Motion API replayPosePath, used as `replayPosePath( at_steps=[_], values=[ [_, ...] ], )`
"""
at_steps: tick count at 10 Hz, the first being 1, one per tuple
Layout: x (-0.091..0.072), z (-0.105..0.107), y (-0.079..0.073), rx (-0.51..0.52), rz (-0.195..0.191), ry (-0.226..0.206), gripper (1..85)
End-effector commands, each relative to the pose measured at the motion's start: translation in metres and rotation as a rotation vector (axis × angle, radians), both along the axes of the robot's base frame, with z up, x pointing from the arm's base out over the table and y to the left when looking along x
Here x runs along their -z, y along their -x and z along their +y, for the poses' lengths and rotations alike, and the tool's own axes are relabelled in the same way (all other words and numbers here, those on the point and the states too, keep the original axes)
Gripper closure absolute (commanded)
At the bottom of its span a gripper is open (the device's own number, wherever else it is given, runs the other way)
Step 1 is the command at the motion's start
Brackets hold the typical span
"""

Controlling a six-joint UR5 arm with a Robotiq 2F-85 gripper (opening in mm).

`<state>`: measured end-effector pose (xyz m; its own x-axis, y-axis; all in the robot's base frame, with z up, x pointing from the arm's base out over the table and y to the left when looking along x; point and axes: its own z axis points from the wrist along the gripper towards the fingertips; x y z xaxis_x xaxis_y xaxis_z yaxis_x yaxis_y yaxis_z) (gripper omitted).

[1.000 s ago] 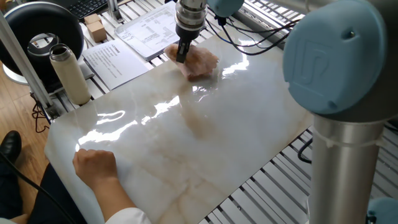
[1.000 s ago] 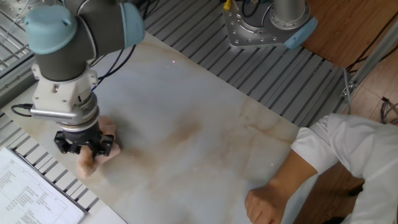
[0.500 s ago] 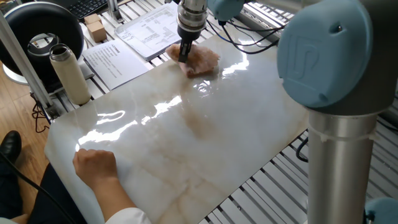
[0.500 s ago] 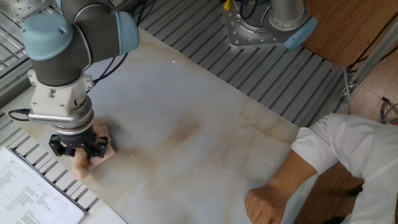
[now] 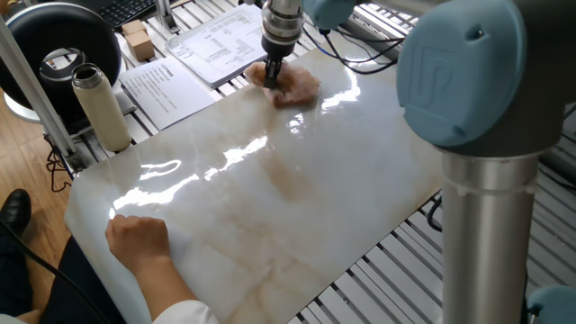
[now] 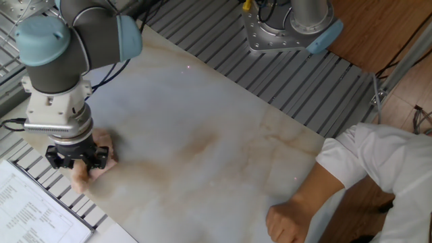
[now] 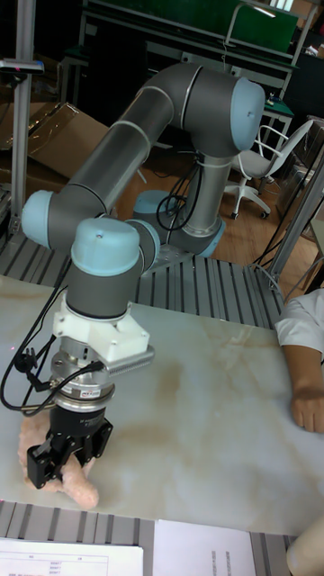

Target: Clean the table with a cloth

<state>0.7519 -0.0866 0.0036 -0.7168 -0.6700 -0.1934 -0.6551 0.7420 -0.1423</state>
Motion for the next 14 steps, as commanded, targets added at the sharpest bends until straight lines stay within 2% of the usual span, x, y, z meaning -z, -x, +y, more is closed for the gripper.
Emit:
replayPosePath(
  at_steps=[1,2,5,7,10,11,12,14],
  values=[
    [0.015,0.008,-0.014,0.000,-0.029,-0.037,84.3],
    [0.020,0.009,-0.012,0.003,-0.027,-0.049,84.3],
    [0.021,0.013,0.025,0.043,0.005,-0.122,84.3],
    [0.012,0.016,0.045,0.088,0.011,-0.095,84.3],
    [0.011,0.044,0.079,0.182,-0.006,-0.088,84.3],
    [0.013,0.045,0.082,0.186,-0.017,-0.070,84.3],
    [0.010,0.035,0.072,0.146,-0.023,-0.037,84.3],
    [-0.002,0.023,0.046,0.090,0.007,-0.022,84.3]
  ],
)
